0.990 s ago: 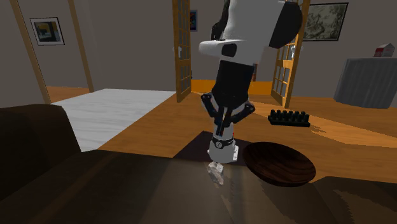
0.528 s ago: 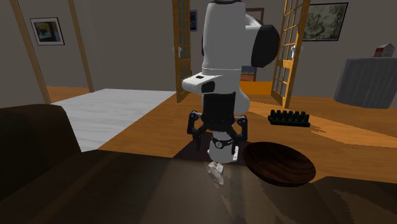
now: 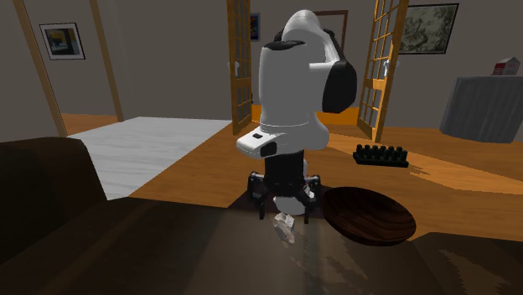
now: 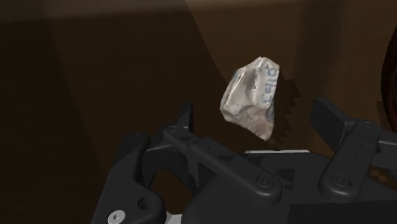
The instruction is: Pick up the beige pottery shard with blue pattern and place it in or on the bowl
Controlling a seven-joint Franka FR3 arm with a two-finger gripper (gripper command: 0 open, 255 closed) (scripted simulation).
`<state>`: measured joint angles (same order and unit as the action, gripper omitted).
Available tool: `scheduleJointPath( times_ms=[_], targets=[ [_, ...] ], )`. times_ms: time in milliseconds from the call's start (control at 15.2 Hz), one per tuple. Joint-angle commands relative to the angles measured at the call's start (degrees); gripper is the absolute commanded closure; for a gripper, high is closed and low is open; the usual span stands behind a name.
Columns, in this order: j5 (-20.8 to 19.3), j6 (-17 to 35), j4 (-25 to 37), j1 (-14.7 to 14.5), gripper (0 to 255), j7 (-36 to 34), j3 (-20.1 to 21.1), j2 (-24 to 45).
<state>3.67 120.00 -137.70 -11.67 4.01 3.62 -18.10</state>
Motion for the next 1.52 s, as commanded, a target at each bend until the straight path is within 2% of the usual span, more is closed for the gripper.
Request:
scheduleJointPath(
  times_ms=[0, 528, 594, 1188, 1452],
  targets=[
    [0.03, 1.44, -1.01, 0.01, 0, 0.12, -0.02, 0.41],
    [0.03, 1.43, -1.0, 0.01, 0, 0.12, -0.02, 0.41],
    [0.03, 1.43, -1.0, 0.01, 255, 0.12, -0.02, 0.41],
    [0.03, 1.43, -1.0, 0.01, 255, 0.12, -0.02, 0.41],
    [-0.03, -1.85, 1.11, 0.04, 255, 0.02, -0.09, -0.77]
  ],
)
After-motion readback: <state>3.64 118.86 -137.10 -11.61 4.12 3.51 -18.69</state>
